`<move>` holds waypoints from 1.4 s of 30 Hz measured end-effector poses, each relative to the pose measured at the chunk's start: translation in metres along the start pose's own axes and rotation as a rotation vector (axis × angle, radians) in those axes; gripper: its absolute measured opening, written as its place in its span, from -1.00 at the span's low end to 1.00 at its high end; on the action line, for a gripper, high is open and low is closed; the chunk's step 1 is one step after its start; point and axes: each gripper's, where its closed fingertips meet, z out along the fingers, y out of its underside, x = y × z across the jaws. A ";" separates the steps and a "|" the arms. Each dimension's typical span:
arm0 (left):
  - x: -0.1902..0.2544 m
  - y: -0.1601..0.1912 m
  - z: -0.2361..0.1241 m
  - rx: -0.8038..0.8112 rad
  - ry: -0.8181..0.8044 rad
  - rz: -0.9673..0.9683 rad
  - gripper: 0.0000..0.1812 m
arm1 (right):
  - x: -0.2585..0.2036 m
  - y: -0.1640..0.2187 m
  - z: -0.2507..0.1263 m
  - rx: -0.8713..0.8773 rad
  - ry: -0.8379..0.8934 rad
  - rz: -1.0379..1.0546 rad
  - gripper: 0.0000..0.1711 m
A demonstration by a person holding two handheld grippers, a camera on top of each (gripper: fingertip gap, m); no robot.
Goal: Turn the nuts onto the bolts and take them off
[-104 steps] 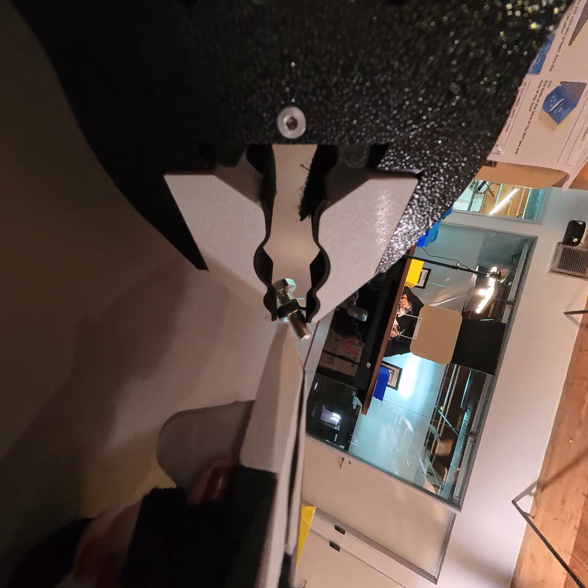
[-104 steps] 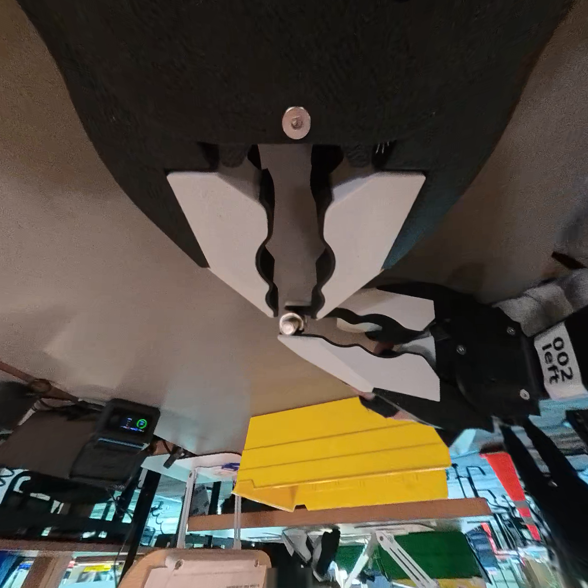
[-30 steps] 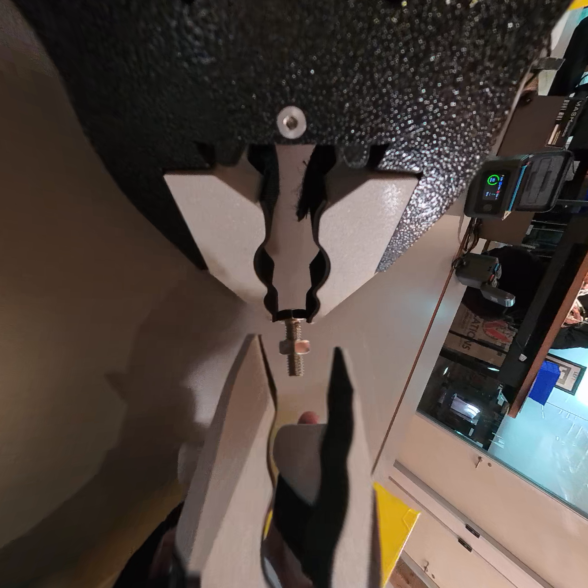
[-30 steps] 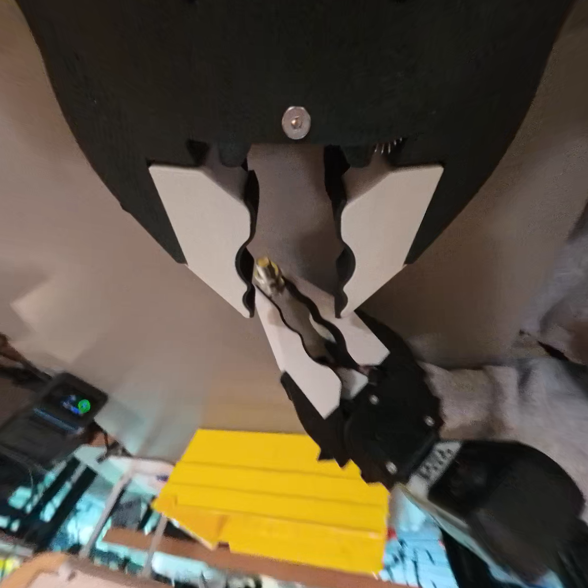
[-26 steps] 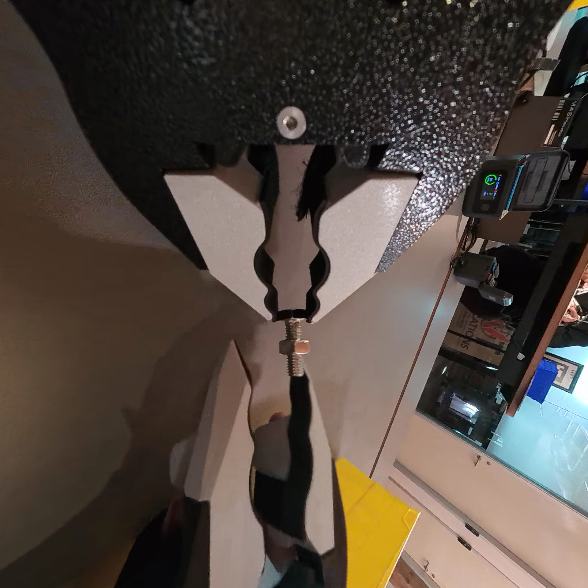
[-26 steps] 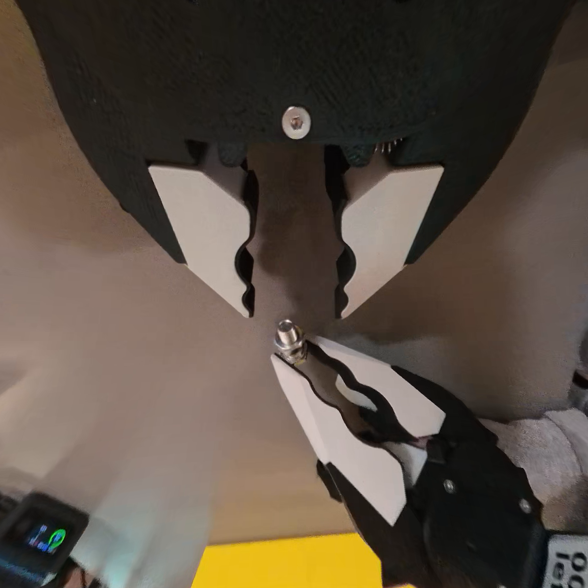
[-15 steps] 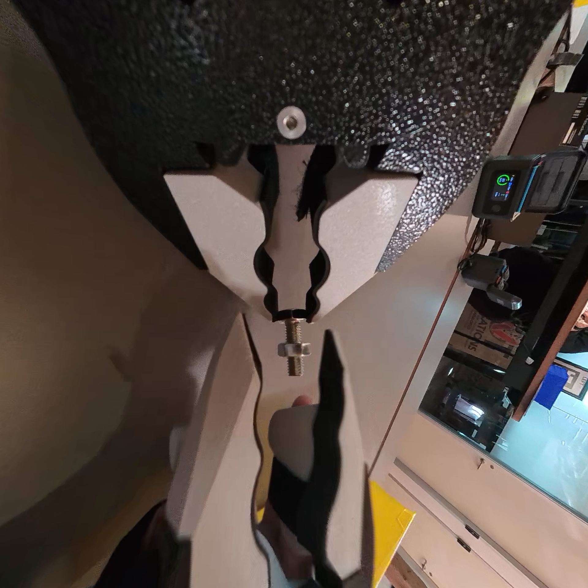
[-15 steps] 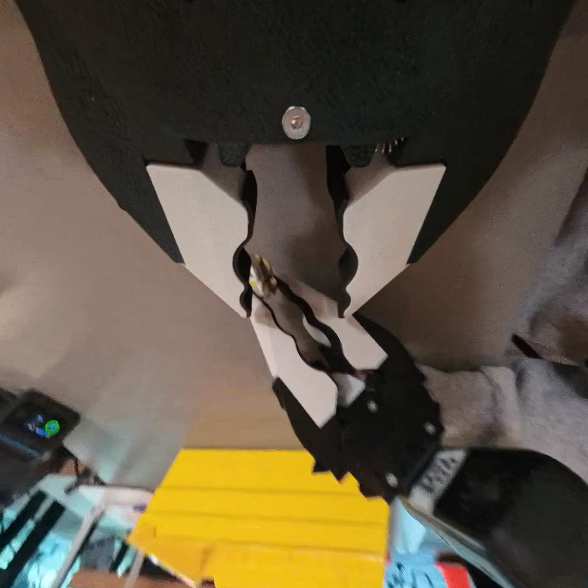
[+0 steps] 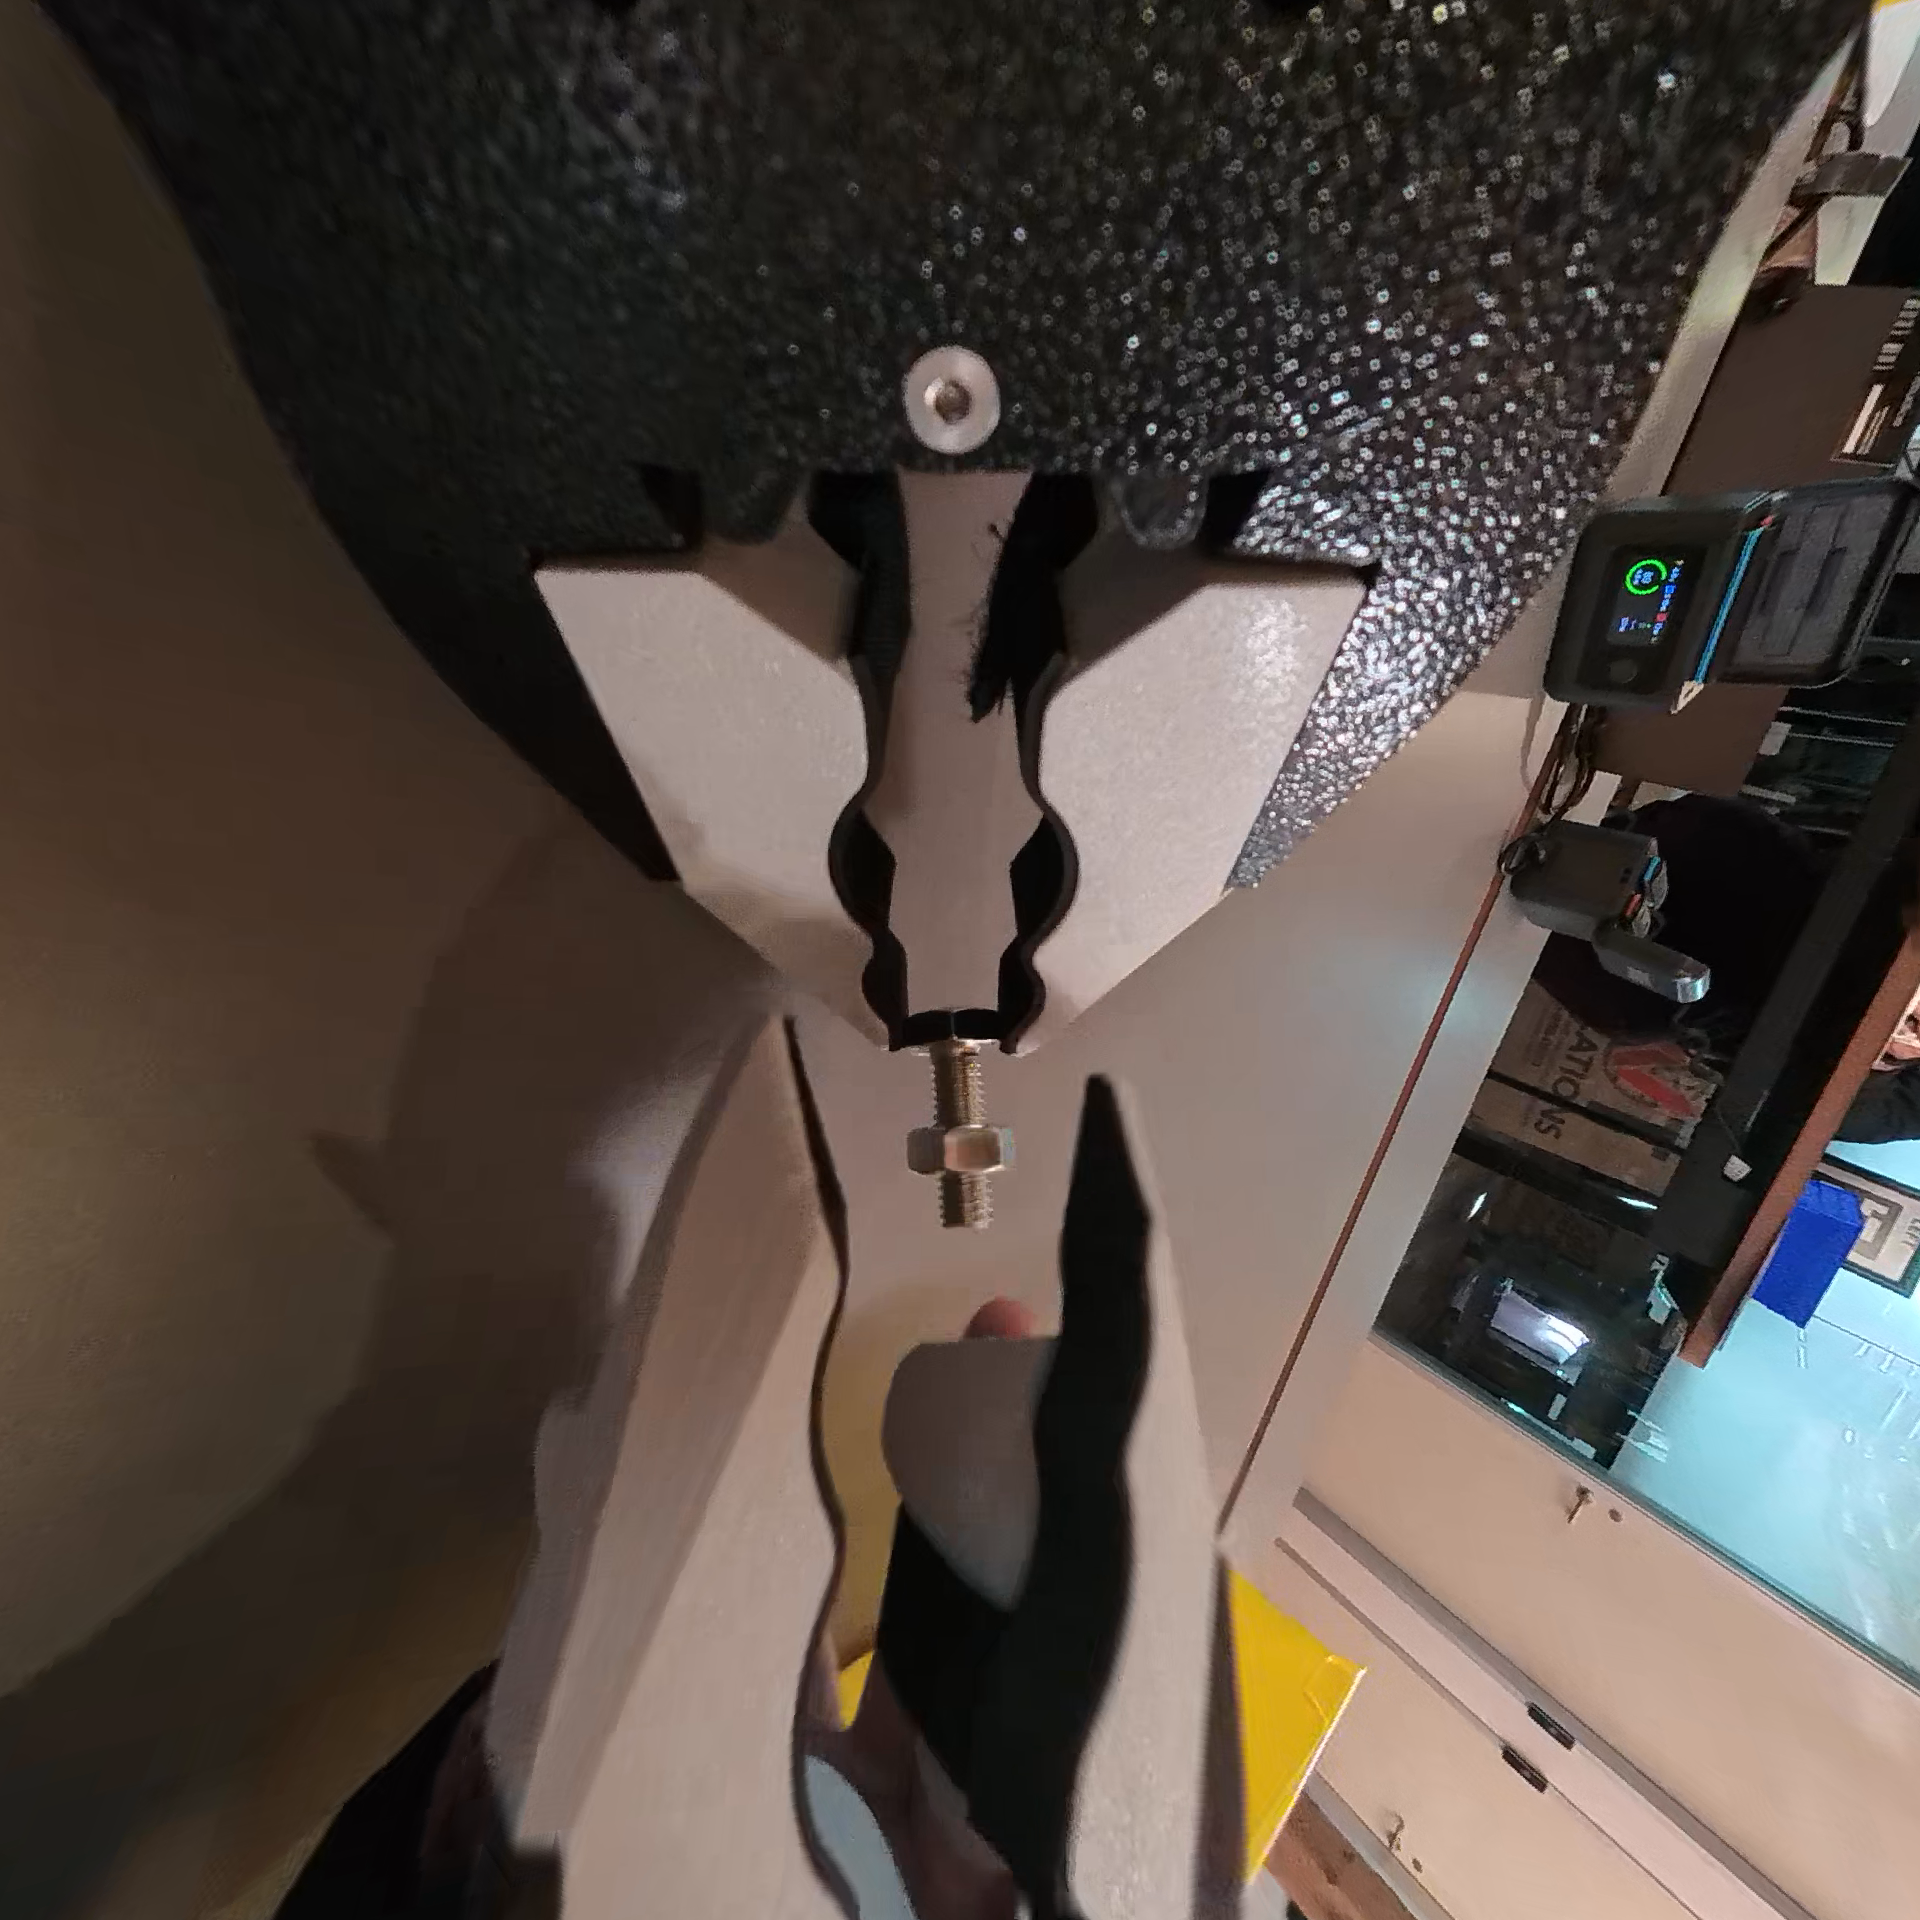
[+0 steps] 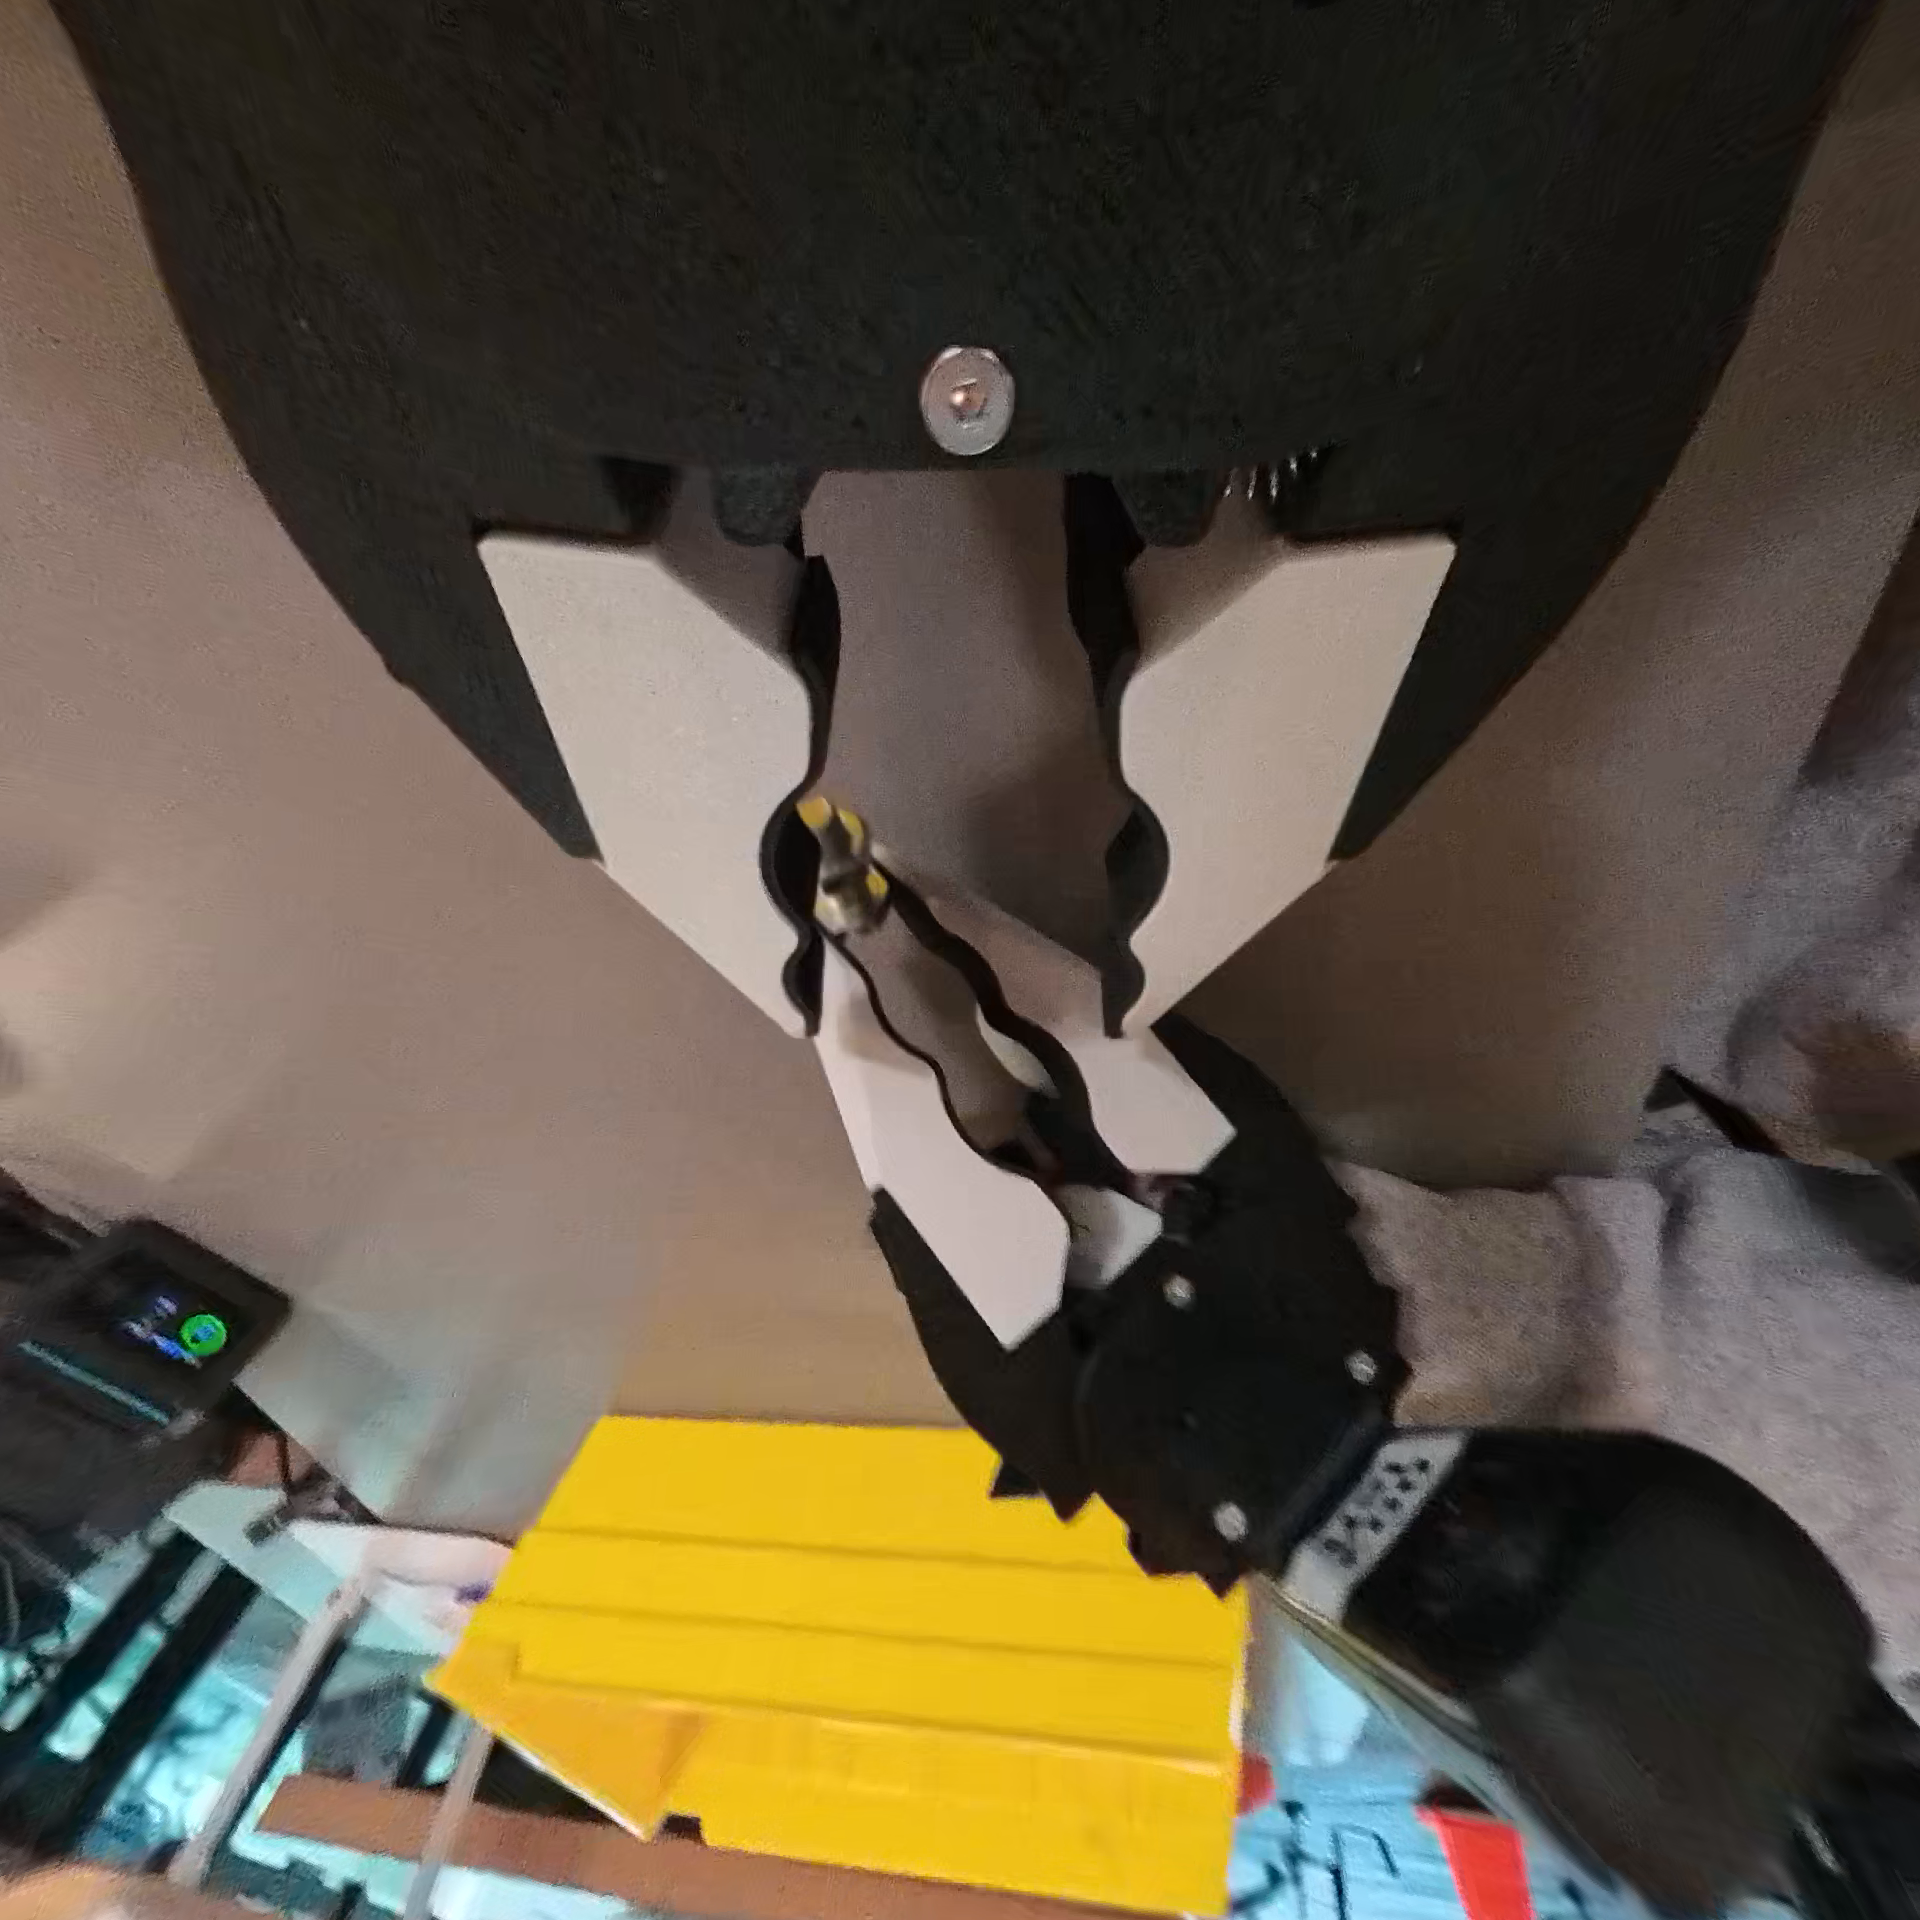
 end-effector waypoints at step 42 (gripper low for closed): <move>0.005 0.003 0.006 -0.010 -0.007 0.058 -0.82 | -0.017 -0.010 -0.003 -0.043 -0.109 0.027 -0.43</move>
